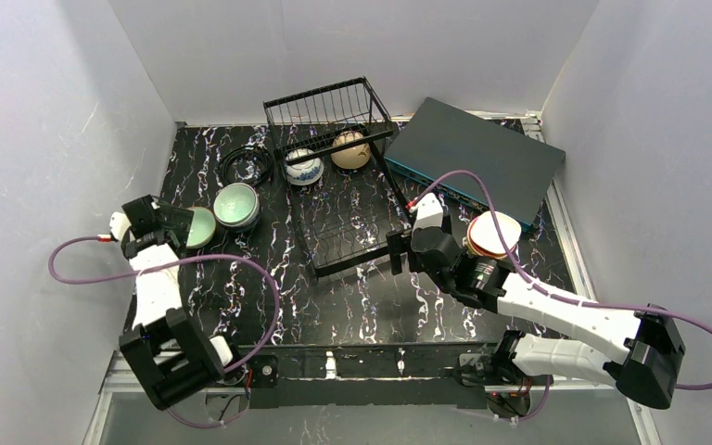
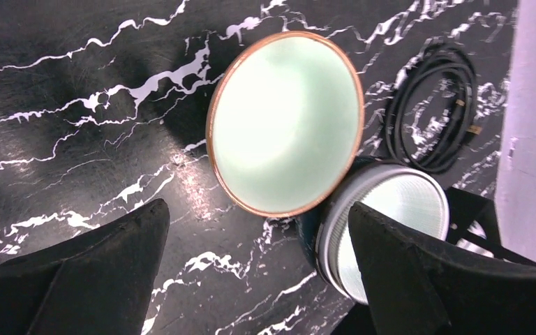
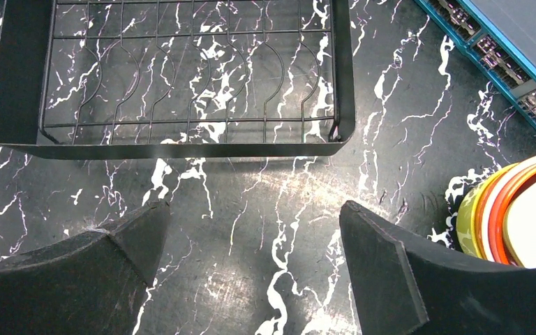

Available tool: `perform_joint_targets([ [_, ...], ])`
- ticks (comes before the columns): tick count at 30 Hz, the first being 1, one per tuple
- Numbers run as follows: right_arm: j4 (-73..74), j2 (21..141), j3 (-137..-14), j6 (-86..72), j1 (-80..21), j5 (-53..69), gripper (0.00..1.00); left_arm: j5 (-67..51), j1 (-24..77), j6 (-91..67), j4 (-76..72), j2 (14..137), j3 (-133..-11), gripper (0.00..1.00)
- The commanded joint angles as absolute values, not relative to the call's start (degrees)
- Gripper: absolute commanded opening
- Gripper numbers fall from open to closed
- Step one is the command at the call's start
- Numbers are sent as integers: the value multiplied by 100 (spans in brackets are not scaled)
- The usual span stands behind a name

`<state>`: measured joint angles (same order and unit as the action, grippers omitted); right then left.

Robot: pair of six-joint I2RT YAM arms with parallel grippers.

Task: Unload the bowls from the dish rack
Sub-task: Place the bowl at the center of the board, then adjust the dish rack at the center of the board.

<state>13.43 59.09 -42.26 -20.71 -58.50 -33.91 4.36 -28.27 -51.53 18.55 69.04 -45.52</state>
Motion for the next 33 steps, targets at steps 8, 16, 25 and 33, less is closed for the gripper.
perform_joint_targets([
  [8,1514,6478,-5020,-1875,-5642,-3461,99,89,-2811,-5049,2729,5996,-4910,98],
  [16,1511,6887,-5344,-1697,-4985,-3147,99,443,-2039,-4330,3146,5698,-5375,98],
  [25,1580,7256,-5643,-1676,-4326,-2695,99,896,-169,-3377,3069,5425,-5656,98],
  [33,1595,7550,-5793,-1451,-4019,-2616,99,1201,1150,-2627,2745,5006,-5501,98],
])
